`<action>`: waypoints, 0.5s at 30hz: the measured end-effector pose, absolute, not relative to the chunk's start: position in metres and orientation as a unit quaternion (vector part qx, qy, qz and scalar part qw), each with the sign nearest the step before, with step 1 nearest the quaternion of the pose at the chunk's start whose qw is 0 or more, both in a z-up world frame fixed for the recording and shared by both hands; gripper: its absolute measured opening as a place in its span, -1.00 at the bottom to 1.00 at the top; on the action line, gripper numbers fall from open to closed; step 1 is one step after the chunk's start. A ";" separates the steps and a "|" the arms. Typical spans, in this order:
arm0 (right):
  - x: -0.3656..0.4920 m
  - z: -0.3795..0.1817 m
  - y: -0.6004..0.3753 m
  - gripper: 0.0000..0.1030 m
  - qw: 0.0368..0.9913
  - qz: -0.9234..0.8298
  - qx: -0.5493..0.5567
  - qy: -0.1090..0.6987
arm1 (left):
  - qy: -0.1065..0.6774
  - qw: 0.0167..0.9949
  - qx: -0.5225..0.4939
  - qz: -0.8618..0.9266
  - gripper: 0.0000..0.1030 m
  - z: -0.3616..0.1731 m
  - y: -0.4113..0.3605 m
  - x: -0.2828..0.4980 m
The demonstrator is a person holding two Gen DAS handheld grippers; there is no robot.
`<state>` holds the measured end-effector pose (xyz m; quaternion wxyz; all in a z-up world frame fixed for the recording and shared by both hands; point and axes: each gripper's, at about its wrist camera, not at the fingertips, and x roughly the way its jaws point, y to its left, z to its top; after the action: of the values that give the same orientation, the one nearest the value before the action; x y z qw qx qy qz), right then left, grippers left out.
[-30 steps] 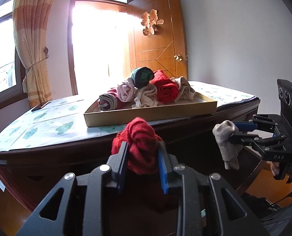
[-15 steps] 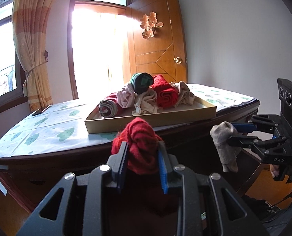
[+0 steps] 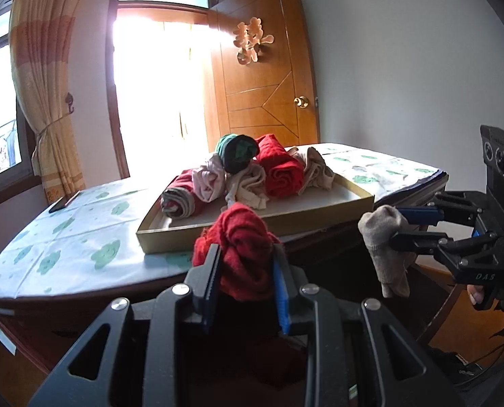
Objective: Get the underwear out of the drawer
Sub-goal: 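Lower both socks into the cream tray and open both tools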
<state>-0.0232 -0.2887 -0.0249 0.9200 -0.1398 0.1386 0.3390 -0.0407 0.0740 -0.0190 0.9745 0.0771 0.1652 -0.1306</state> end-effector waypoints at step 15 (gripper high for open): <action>0.011 0.013 -0.292 -0.35 0.927 0.322 -0.139 0.131 | 0.168 0.970 0.102 -0.145 -0.48 0.012 0.054 -0.002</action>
<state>0.0115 -0.2915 0.0134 0.9273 -0.1391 0.1312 0.3216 -0.0017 0.0542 0.0121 0.9697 0.1020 0.1680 -0.1451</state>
